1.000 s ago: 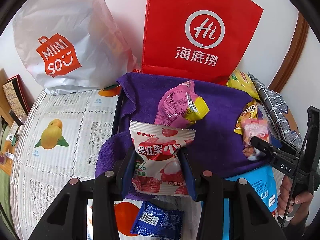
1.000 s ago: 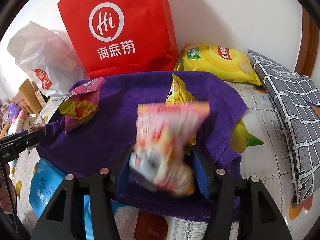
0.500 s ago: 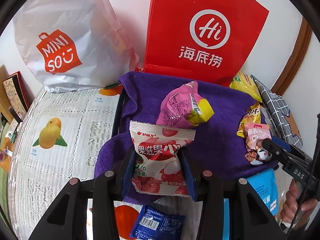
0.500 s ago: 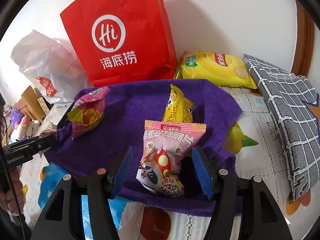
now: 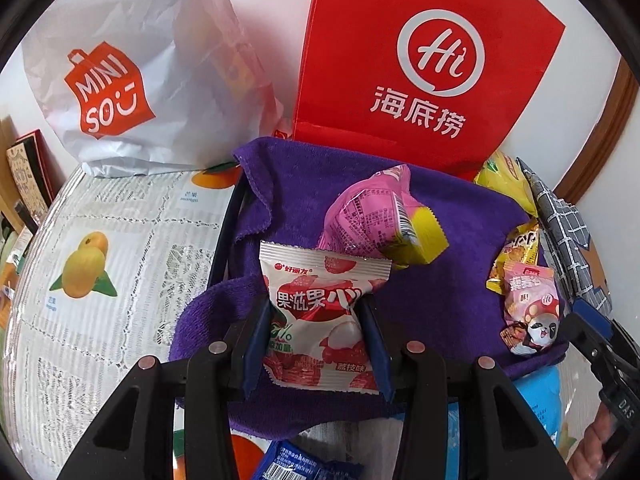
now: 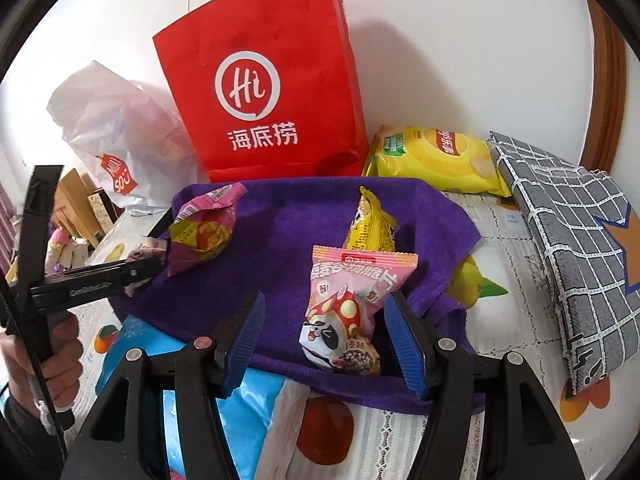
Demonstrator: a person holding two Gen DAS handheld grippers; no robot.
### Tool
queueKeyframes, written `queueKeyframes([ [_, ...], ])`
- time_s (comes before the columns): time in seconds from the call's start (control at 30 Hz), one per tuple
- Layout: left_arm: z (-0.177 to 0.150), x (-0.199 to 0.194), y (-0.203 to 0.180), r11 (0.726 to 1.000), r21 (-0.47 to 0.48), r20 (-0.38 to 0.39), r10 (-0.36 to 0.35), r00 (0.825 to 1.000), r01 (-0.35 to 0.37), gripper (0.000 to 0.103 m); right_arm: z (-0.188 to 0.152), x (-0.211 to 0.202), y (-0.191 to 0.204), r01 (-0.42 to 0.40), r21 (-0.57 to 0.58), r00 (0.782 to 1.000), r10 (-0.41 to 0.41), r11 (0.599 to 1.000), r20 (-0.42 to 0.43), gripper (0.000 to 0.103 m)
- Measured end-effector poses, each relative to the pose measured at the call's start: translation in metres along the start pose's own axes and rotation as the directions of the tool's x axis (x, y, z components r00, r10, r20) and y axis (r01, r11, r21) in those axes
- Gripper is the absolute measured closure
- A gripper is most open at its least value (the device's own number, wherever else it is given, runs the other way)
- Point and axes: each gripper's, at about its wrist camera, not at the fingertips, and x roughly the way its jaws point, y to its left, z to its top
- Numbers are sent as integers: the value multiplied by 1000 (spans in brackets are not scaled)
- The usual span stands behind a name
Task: Organize snacks
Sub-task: 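Open the right tool over the towel while the left tool lowers and releases the white-red packet, then move both tools back toward the remaining snacks beside the blue tissue pack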
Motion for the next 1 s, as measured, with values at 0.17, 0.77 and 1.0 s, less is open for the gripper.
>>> queueKeyframes([
  [0.17,0,3,0,1000,-10,-2,-12,1000,12,58,-1,1,3,0,-10,1000,0,1000,-7,41],
  [0.77,0,-10,0,1000,0,10,-22,1000,22,48,-2,-5,12,-10,-37,1000,10,999,3,41],
  [1.0,-6,-33,7,1000,0,24,-25,999,25,44,-6,-27,26,53,-96,998,-49,994,40,41],
])
